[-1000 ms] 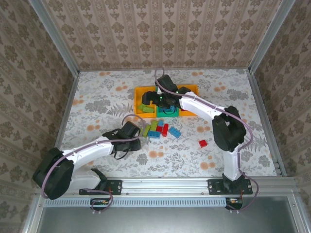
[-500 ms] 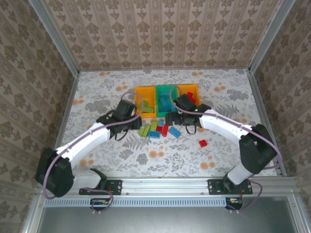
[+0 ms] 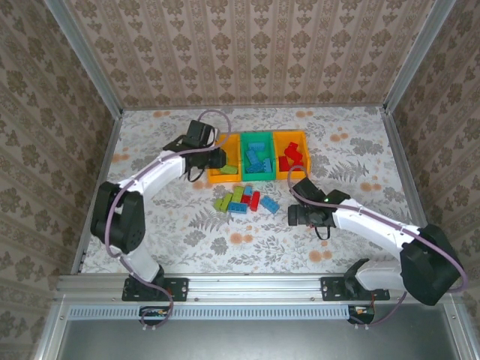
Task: Sort the legos into containers by color
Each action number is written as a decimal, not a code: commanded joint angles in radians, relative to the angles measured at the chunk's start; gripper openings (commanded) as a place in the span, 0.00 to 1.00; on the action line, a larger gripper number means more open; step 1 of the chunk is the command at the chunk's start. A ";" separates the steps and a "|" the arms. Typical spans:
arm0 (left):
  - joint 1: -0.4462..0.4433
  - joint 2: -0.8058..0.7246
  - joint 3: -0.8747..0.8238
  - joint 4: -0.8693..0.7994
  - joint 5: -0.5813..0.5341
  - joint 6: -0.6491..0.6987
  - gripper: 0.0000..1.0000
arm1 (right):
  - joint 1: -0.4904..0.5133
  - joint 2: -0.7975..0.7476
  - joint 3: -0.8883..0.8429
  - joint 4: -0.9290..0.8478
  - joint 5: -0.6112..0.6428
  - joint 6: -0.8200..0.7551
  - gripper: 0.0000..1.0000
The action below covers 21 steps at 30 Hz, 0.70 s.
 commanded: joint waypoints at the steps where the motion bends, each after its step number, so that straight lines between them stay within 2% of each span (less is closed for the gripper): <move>1: 0.033 0.047 0.050 0.000 0.042 0.028 0.28 | -0.017 -0.003 -0.029 -0.048 0.037 0.035 0.92; 7: 0.033 0.064 0.046 0.016 0.043 0.021 0.33 | -0.056 0.026 -0.043 0.006 0.026 0.021 0.92; 13: 0.028 0.029 0.011 0.030 0.030 0.022 0.58 | -0.098 0.103 -0.039 0.063 -0.016 0.002 0.90; 16: 0.022 0.002 -0.011 0.041 0.027 0.024 0.68 | -0.104 0.139 -0.036 0.077 -0.031 -0.002 0.84; 21: 0.008 -0.037 -0.051 0.071 0.044 0.018 0.79 | -0.105 0.139 -0.034 0.078 -0.042 -0.013 0.65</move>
